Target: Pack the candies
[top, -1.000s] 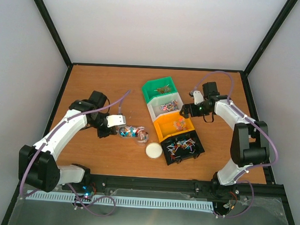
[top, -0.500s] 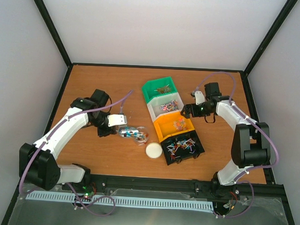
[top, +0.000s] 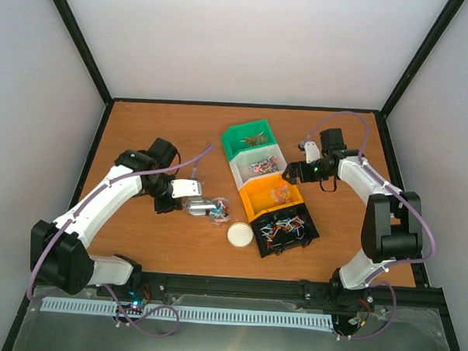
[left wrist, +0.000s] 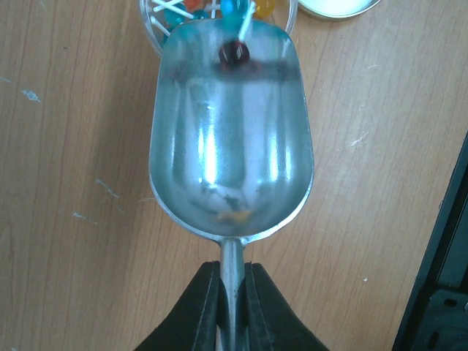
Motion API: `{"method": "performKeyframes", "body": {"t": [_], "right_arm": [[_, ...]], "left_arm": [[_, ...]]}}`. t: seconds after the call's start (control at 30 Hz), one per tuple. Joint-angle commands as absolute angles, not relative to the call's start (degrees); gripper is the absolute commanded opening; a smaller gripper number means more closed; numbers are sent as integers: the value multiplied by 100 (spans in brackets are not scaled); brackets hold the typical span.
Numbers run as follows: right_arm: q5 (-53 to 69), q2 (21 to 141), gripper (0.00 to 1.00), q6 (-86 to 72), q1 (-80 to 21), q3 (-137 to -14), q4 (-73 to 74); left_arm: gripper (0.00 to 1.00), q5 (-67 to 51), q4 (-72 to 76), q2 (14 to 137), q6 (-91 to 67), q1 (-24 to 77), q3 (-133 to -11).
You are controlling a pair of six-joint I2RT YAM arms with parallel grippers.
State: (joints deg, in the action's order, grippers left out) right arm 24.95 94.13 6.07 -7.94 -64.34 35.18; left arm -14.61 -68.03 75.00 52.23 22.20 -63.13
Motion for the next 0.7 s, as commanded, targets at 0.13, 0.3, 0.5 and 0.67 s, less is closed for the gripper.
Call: {"method": "performKeyframes", "body": {"t": [0.13,0.3,0.5,0.67], "right_arm": [[2601,9281,100,735,-758,-6425,3615],[2680,9281,100,770,-759,-6461,3635],[2727,9352,99,884,-764,-6638,3702],[2677,9488,95,964,-777,-7018,3738]], "left_arm": [[1,-1217,-7364,7706,5182,2316,-6857],[1,-1200,-7578,7750,5197,2374,-7025],[1,-1310,-7722,7794,4974,2382,-7407],[1,-1724,-8082,8201,4566,2375,-8214]]}}
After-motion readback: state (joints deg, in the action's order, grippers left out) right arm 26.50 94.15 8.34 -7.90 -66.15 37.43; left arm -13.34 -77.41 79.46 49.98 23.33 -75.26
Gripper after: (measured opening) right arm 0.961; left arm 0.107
